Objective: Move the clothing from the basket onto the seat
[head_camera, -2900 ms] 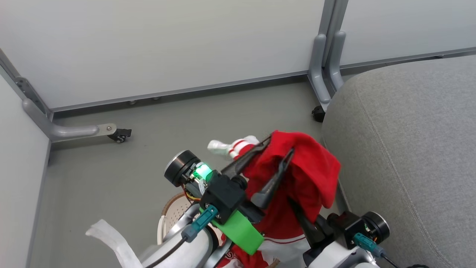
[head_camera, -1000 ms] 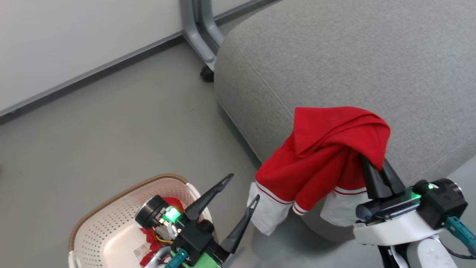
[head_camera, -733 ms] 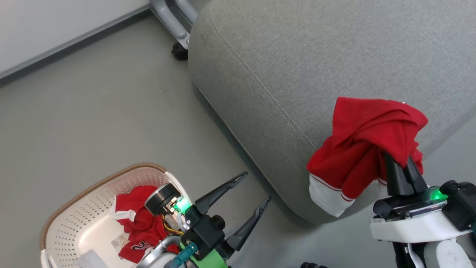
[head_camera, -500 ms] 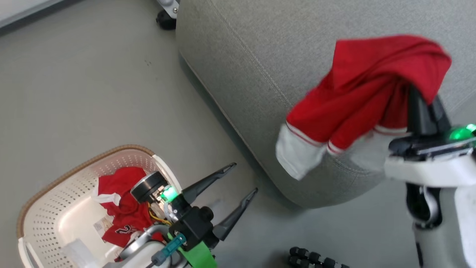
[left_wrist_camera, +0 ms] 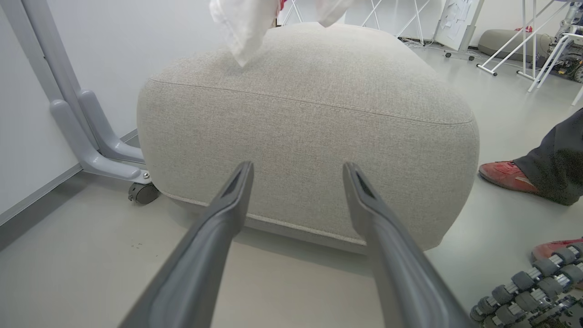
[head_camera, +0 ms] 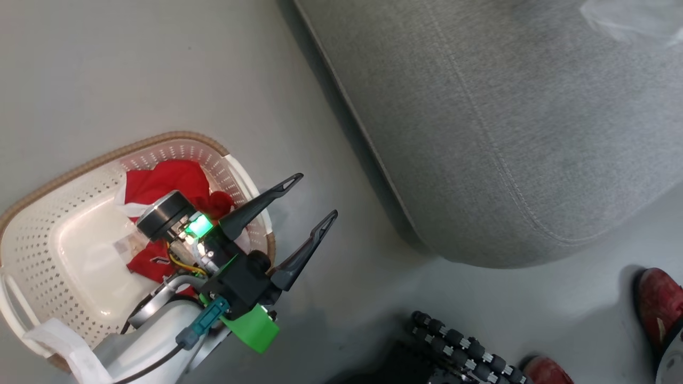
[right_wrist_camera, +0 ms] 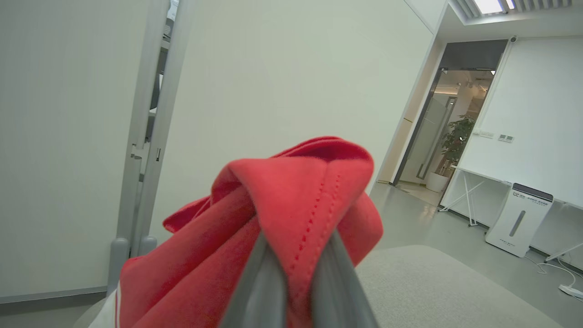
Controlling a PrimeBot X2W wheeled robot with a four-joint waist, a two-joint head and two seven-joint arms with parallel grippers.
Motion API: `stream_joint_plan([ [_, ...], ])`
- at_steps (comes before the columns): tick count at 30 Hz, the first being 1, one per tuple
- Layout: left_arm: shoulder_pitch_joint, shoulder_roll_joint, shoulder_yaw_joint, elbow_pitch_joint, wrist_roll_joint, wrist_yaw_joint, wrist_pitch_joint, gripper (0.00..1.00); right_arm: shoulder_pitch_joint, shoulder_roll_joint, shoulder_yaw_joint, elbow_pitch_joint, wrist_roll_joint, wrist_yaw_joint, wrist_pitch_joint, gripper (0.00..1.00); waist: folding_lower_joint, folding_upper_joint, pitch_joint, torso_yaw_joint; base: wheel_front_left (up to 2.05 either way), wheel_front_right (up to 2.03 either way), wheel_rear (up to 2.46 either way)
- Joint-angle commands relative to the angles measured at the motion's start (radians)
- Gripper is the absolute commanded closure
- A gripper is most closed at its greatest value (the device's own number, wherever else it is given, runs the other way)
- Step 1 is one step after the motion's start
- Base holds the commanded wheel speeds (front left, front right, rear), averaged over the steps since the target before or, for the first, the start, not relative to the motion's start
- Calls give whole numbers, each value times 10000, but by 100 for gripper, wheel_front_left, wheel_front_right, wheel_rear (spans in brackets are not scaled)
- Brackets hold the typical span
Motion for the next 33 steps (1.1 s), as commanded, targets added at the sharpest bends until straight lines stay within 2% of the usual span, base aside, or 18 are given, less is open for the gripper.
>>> stream_joint_plan([
  [1,-268,-2,41,-48,143,22,-3,0,-12,-6,-204,567,-112,-12,-25,100,-1,-1,1048,989,0,0,0],
  [6,-513,-184,10,-55,156,-19,-1,0,411,251,-775,2720,-648,-12,-25,100,-1,-1,1244,1227,0,0,0],
  [7,-522,-211,4,-41,149,-23,-1,0,488,312,-872,3014,-679,-10,-25,91,-1,-1,1242,1249,0,0,0],
  [8,-527,-244,-1,-20,140,-32,-1,0,606,361,-1000,3293,-749,-10,-25,56,-1,-1,1228,1267,0,0,0],
  [9,-525,-275,7,-6,128,-36,-1,0,684,416,-1207,3409,-820,-12,-25,0,-1,-1,1207,1275,0,0,0],
  [13,-385,-458,67,75,69,-19,-3,0,1413,880,-1762,3391,-1109,-12,-25,0,-1,-1,953,1342,0,0,0],
  [17,-66,-827,153,91,78,82,-3,0,2531,1168,-1831,2898,-1279,-12,-25,0,-1,-1,287,1443,0,0,0],
  [20,244,-1359,263,56,-80,104,-3,0,3725,1334,-1643,2239,-1329,-12,-25,0,-1,-1,-500,1718,0,0,0],
  [26,1310,-2546,1078,340,-567,186,-1,0,5949,1402,-9,1059,-998,-12,-25,0,-1,-1,-2254,2532,0,0,0],
  [30,1991,-3163,1611,597,-469,117,-3,0,6717,1384,1396,588,-702,-12,-25,0,-1,-1,-3303,3207,0,0,0],
  [33,2585,-3565,2071,833,-491,100,2,0,6954,1381,2260,425,-895,-12,-25,0,-1,-1,-4017,3688,0,0,0],
])
